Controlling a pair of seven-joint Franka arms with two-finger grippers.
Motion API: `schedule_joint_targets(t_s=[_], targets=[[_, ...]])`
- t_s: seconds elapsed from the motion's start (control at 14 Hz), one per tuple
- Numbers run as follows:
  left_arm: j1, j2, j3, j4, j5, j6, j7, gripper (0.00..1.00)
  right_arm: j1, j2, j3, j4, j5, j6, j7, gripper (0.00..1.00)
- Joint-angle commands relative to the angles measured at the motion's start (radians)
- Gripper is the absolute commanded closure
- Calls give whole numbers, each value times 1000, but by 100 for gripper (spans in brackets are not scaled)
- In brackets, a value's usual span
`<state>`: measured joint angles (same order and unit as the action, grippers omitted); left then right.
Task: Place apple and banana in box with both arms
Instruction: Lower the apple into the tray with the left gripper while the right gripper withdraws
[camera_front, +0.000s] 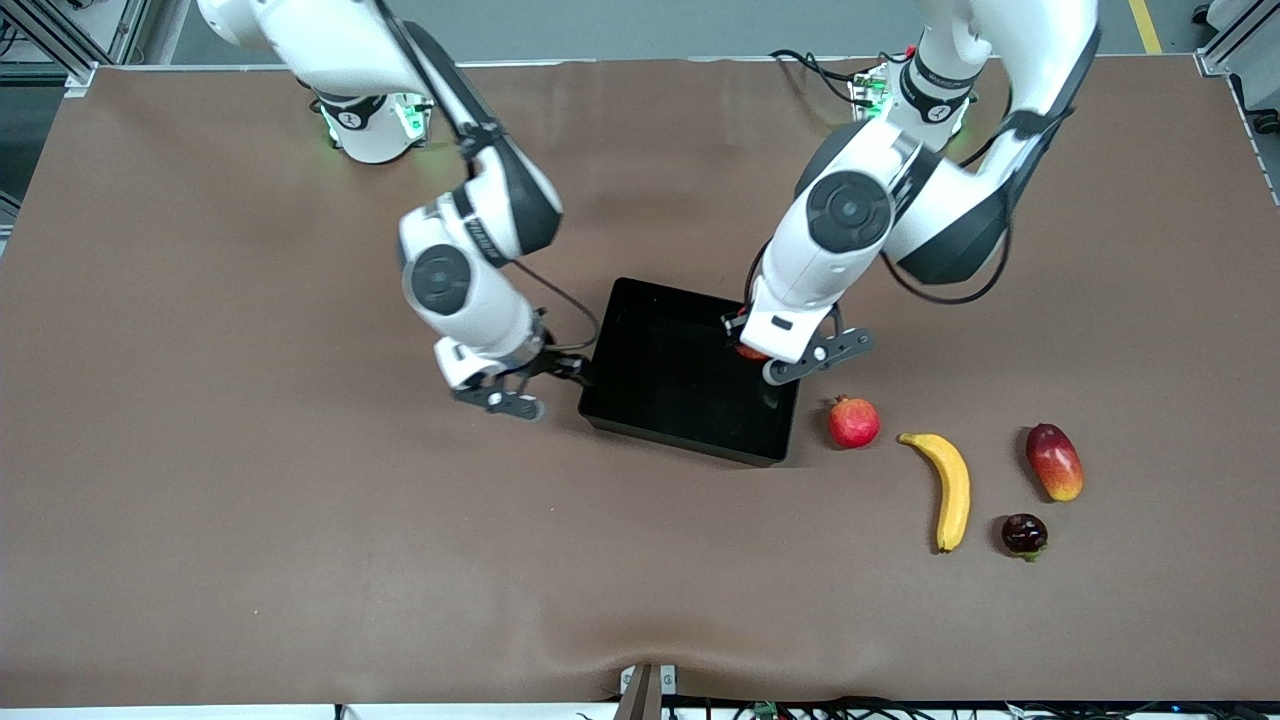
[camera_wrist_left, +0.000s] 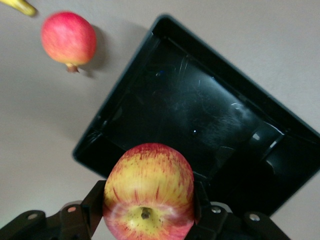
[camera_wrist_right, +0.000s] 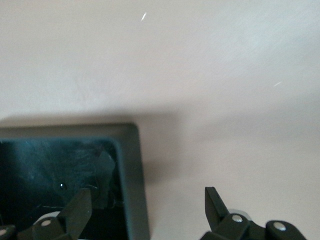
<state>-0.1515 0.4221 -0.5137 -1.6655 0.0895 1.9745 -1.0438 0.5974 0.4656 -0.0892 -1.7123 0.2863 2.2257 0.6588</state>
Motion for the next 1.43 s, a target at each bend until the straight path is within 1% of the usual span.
schedule_joint_targets(t_s=[0.0,0.14,0.29,0.5,0.71,0.79,0.86,0.93,1.0,1.14,1.21,1.29,1.36], targets=[[-19,72,4,-7,51,33,-36,100,-91,-116,2,-116,2,-11,-130,0],[-20,124,3,-7,70,58,-70,100,-172,-177,2,-188,4,-12,-291,0],[-20,174,4,-7,72,75,-79,100,-249,-222,2,-231,2,-29,-423,0],[-22,239,4,-7,127,84,-79,100,-349,-258,-1,-242,-22,-87,-579,0],[-22,270,4,-8,128,101,-81,100,-428,-314,-1,-239,-84,-159,-660,0],[-22,273,4,-7,130,99,-81,94,-442,-333,-1,-239,-90,-179,-677,0],[-22,276,7,-7,147,101,-78,74,-450,-352,-3,-239,-91,-204,-691,0],[-20,277,8,-7,173,101,-81,43,-458,-373,-3,-239,-107,-230,-694,0],[-17,268,9,0,177,101,-87,0,-459,-399,-3,-234,-137,-257,-693,0],[-3,223,8,4,179,95,-93,0,-459,-439,-1,-215,-182,-313,-693,0],[1,183,6,9,179,86,-91,0,-461,-447,-3,-189,-184,-361,-693,0],[9,131,9,10,176,72,-87,0,-467,-447,-4,-150,-185,-415,-691,0],[45,82,8,12,167,45,-82,0,-478,-447,-4,-104,-185,-470,-693,0]])
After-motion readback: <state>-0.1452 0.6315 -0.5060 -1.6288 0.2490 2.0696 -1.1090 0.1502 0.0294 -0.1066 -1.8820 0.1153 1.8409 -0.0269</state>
